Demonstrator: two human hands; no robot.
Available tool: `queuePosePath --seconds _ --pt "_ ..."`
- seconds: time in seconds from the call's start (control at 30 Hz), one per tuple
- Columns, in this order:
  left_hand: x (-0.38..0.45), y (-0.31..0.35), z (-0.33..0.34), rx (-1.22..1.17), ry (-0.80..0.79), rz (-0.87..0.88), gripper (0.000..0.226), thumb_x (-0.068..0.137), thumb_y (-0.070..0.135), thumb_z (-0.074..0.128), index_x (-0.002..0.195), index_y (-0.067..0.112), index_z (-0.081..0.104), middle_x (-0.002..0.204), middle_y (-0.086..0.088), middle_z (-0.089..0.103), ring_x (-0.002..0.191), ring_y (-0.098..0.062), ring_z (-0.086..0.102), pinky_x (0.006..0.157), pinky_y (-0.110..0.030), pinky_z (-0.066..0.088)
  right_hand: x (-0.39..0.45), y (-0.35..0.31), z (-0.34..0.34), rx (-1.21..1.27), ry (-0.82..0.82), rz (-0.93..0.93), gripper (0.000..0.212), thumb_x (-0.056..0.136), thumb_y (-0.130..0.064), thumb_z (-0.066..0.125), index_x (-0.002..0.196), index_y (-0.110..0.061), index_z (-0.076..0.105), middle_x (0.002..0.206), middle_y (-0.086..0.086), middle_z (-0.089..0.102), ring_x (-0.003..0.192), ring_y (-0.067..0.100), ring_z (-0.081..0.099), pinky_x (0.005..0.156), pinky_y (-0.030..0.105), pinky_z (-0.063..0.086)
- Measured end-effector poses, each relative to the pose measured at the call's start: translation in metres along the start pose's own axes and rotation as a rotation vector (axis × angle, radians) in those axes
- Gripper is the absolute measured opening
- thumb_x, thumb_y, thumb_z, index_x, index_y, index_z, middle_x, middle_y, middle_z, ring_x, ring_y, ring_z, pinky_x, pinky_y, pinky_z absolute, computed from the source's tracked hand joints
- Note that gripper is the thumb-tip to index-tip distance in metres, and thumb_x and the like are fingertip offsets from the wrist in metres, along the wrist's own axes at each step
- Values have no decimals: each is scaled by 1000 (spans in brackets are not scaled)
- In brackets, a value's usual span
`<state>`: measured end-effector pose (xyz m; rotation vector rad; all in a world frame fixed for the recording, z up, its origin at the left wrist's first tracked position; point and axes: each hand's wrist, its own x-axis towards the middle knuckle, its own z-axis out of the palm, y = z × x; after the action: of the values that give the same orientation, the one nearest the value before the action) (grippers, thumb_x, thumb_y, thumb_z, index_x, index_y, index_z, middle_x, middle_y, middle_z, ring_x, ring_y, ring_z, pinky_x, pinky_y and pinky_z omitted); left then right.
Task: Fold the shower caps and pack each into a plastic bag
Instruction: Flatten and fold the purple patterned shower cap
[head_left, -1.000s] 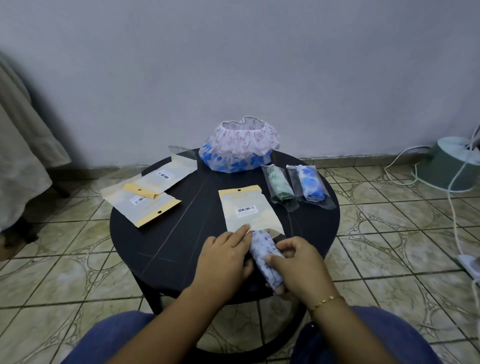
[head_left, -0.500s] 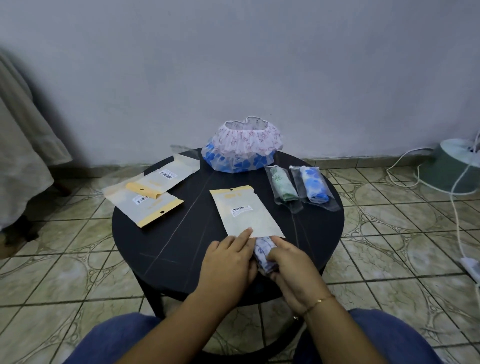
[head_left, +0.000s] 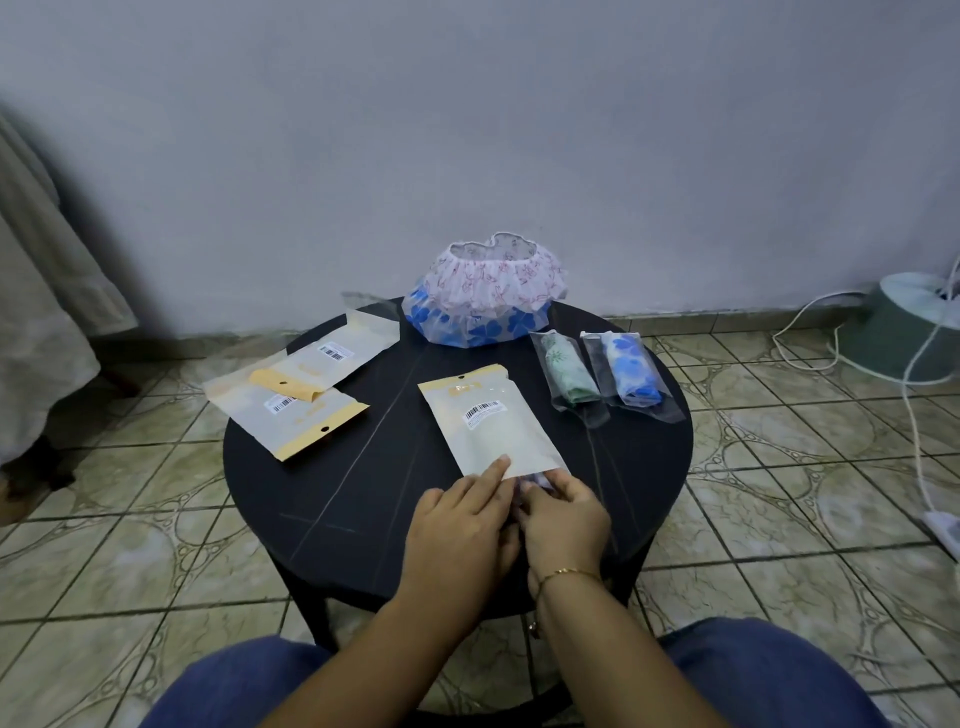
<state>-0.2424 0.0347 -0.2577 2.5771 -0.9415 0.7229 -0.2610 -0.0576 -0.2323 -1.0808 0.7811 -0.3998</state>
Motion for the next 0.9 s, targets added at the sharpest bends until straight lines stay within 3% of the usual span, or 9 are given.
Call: queuePosePath --seconds 0.07,0.13,0.33,0.4,0.5,0.6,0.67,0.77,0.9 --pt "0 0 0 -14 -7 -3 38 74 32 48 99 18 73 121 3 66 84 -11 67 66 -24 31 2 -1 5 32 0 11 29 85 8 57 71 -17 62 76 4 66 79 24 64 81 36 53" --pt "-1 0 0 -34 -11 -10 37 74 31 48 98 19 73 122 4 65 86 -10 67 66 -23 28 3 -2 11 50 -21 40 25 85 7 55 76 -12 69 80 9 70 80 26 67 79 36 55" --pt "-2 -1 -1 -60 -44 -37 36 74 30 45 92 21 75 117 7 68 85 -7 67 59 -24 43 2 -20 12 408 -126 258 33 85 18 33 88 4 62 76 17 64 69 27 62 49 24 55" --pt "-1 -2 0 -73 -75 -51 36 74 32 45 91 23 75 113 9 69 84 -7 68 59 -24 44 2 -22 9 448 -150 282 37 82 19 28 98 6 59 81 18 62 72 27 61 54 25 56" --pt "-1 -2 1 -88 -118 -62 36 75 34 45 91 27 76 109 13 70 81 -6 68 60 -24 44 1 -26 1 393 -194 333 30 80 18 29 89 7 55 78 15 57 71 26 58 64 30 56" --pt "-1 -2 2 -94 -131 -52 33 76 34 45 87 29 76 107 15 70 82 -4 67 61 -24 44 2 -30 -8 353 -236 366 27 86 15 33 101 11 55 103 27 60 101 36 60 97 40 47" --pt "0 -1 2 -85 -139 -40 32 76 34 45 84 28 76 105 15 71 82 -4 67 60 -24 45 -1 -33 -13 304 -284 379 26 89 12 36 107 11 54 117 30 57 114 36 56 104 39 41" --pt "0 -3 2 -38 -164 -44 35 75 36 43 83 27 76 103 13 72 82 -7 68 60 -27 47 -14 -44 -22 139 -376 342 15 93 7 40 91 4 54 97 22 61 102 30 60 93 34 44" --pt "5 -9 -5 25 -225 -94 33 72 37 43 83 28 73 98 10 73 77 -11 68 59 -29 47 -14 -54 -33 -459 -326 -75 19 94 -10 51 110 -13 60 100 9 65 90 22 63 73 30 54"
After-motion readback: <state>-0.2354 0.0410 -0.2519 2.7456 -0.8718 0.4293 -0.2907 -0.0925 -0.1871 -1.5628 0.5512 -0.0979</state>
